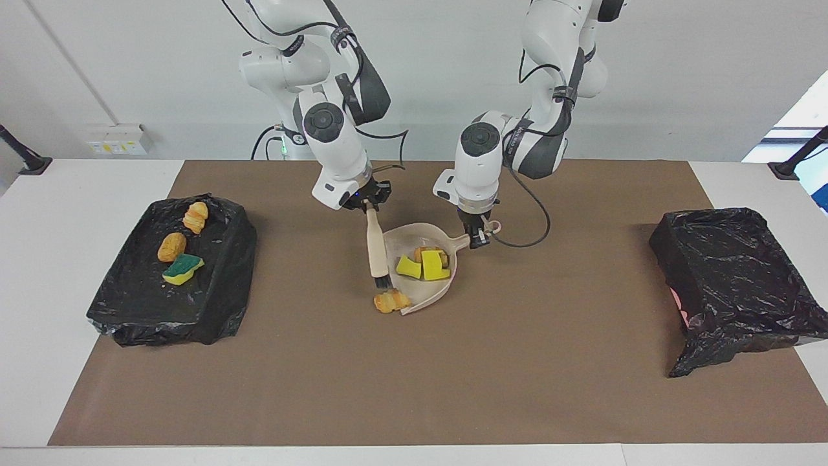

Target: Sweep and dump trash in bin

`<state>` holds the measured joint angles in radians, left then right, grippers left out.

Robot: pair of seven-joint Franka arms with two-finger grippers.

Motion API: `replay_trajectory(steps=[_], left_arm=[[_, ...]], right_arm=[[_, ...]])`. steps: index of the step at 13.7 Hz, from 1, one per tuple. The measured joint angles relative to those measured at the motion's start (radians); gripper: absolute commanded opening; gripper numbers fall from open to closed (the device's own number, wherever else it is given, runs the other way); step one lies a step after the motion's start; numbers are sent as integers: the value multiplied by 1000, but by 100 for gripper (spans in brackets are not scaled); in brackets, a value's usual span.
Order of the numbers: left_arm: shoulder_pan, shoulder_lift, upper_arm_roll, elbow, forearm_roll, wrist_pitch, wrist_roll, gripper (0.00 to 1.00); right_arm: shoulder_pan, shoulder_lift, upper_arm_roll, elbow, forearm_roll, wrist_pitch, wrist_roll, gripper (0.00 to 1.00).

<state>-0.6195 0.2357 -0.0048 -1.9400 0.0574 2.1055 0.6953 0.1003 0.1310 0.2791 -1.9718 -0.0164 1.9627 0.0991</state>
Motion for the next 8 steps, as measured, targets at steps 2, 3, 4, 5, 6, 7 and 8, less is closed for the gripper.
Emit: replay_trajectory(steps=[2,3,4,5,6,7,8], left_arm=[[1,0,1,-1,0,0,0,0],[1,0,1,-1,0,0,0,0],[1,0,1,-2,0,0,0,0],[1,0,1,-2,0,0,0,0],[1,0,1,-2,0,0,0,0],[1,0,1,-3,0,0,0,0],[1,0,1,-3,0,0,0,0]], right_arm=[[0,91,2,64,-70,0,-25,0],[9,133,5,84,-83,1,-29,0],[26,162,6,90,-85,2,-29,0],[43,178,9,90,-85,1,-29,0],[57,185,11,89,-81,-12,-29,0],[63,183,12,91,-66,-39,-29,0],[67,179,14,95,-35,-72,-29,0]])
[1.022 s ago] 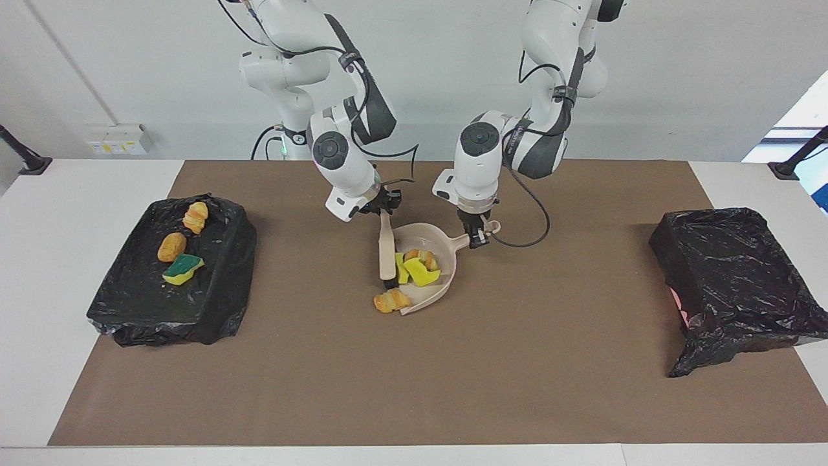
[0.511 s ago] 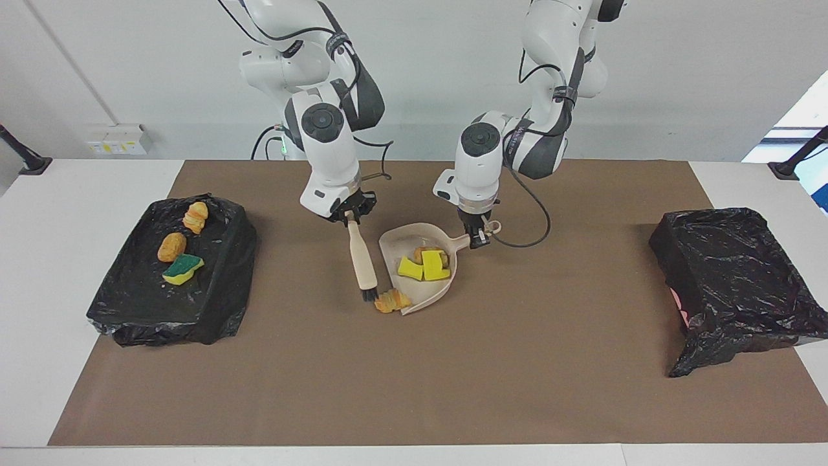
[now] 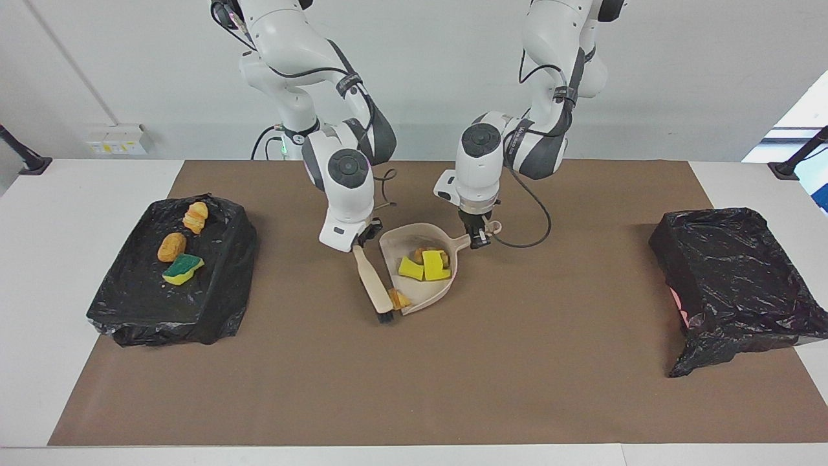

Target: Sweep and dump trash in bin

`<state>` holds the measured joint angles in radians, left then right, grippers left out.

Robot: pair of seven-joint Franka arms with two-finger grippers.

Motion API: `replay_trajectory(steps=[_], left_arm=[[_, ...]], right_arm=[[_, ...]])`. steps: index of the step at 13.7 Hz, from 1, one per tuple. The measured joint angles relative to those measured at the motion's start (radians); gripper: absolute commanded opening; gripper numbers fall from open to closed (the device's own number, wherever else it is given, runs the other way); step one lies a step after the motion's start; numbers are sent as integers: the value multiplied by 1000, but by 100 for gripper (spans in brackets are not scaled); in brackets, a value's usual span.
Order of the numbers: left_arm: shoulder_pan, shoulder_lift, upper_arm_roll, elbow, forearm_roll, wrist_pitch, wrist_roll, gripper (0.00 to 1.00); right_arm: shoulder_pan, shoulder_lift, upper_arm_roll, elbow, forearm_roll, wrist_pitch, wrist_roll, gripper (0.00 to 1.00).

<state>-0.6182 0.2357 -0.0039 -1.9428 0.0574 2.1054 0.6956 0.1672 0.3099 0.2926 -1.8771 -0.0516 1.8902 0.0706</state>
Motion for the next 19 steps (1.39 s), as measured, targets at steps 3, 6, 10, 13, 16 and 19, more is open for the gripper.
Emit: replay_trajectory(steps=[3,6,10,13,16,19], left_arm=[[0,0,0,0,0,0,1,0],[6,0,0,0,0,0,13,0],[28,-1,5,0,0,1,109,0],[54,-2,5,0,0,1,186,0],[86,-14,10,0,0,1,252,0],[134,-51,18,0,1,-1,303,0]], right_arm=[[11,-19,10,6,129,-49,0,0],[15,-25,15,6,204,-49,18,0],[9,-73,10,12,204,-78,75,0],[9,-144,9,8,203,-127,181,0],[14,-221,14,0,203,-204,325,0],[71,-277,20,-45,219,-215,420,0]])
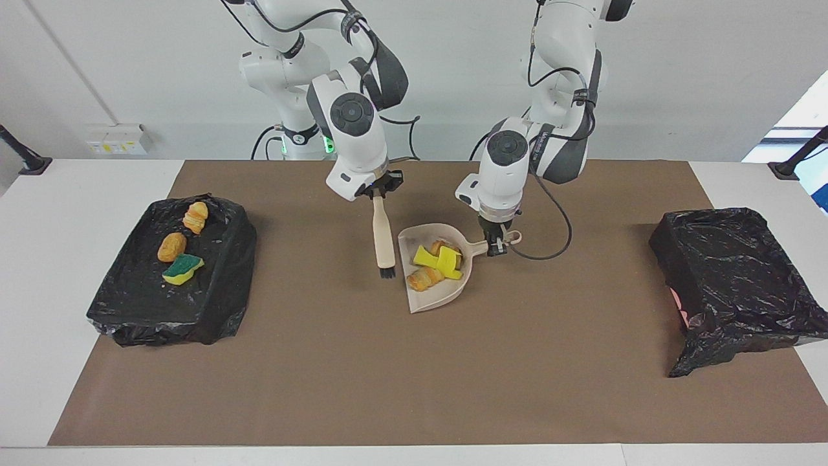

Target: Sweep and dump trash in bin

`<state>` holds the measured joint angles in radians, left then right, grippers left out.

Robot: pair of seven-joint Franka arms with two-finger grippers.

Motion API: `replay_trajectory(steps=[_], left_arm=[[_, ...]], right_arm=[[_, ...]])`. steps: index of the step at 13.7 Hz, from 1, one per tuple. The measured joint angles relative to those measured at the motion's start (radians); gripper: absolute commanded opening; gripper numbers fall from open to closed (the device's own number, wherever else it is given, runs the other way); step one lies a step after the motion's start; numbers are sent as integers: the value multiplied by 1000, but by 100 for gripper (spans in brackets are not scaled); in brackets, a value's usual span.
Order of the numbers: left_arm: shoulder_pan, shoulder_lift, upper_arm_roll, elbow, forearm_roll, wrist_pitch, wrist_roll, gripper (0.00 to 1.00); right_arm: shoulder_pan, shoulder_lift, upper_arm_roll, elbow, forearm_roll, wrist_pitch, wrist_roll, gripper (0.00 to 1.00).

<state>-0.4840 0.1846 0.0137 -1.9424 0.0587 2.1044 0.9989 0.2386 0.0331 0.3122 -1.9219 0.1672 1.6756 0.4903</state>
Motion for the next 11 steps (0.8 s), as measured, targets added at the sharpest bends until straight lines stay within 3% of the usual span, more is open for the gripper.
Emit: replay_trajectory(steps=[3,6,11], left_arm=[[97,-61,4,0,0,-41,110,0],[251,-131,7,6,0,-125,218,0],[519,-147,13,109,-40,-242,445,0]], right_arm=[[45,-43,3,-84,111,29,4,0],[138,-92,5,-215,132,114,43,0],[237,-142,6,-349,186,258,144,0]])
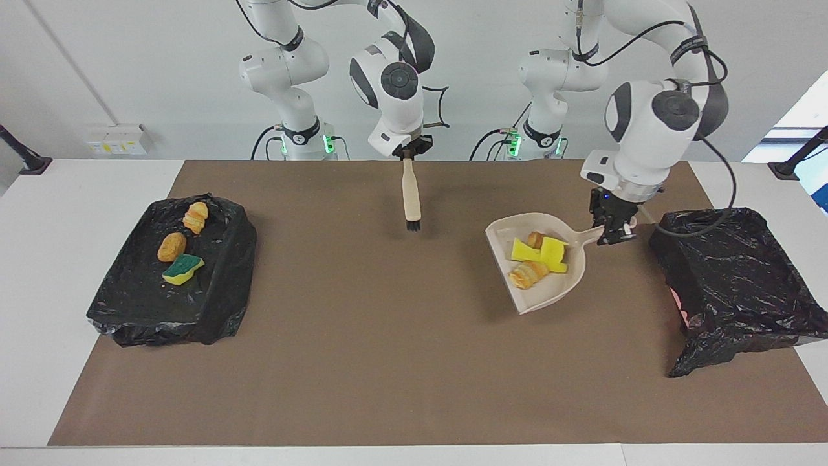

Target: Sweep and dump trash in bin

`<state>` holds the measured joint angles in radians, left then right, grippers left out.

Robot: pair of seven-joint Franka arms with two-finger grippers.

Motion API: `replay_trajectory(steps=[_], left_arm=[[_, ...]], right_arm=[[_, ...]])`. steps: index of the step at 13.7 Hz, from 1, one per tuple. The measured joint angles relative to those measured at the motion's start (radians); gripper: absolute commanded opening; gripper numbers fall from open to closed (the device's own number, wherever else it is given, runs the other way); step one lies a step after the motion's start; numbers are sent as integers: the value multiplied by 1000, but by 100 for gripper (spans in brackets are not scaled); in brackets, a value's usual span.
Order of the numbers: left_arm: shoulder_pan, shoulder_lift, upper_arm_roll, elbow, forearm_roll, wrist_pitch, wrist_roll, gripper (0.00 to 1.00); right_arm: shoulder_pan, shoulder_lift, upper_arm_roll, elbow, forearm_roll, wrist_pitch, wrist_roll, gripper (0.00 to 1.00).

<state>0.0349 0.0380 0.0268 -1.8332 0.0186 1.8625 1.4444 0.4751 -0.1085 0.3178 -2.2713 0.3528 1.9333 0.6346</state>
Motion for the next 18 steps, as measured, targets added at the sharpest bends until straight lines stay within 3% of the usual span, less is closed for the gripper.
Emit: replay_trajectory(steps=[8,9,10,11,12,18], left_arm=[[330,159,2,289,-2,-42,269,0],[356,176,2,317,17,-35,297,0],[374,189,2,335,58,-13,313,0],[383,197,3,344,106,9,320,0],[388,202,2,349,157,26,325,0],[392,254,-1,350,497,137,341,0]], right_arm=[[59,36,0,-106,2,185,-1,0],[60,47,-1,-110,2,193,-4,12],[60,53,-1,-110,2,195,-5,41],[60,54,-1,-110,2,195,-5,89],[60,54,-2,-110,2,195,-5,100],[48,54,-14,-73,-6,205,-5,100]])
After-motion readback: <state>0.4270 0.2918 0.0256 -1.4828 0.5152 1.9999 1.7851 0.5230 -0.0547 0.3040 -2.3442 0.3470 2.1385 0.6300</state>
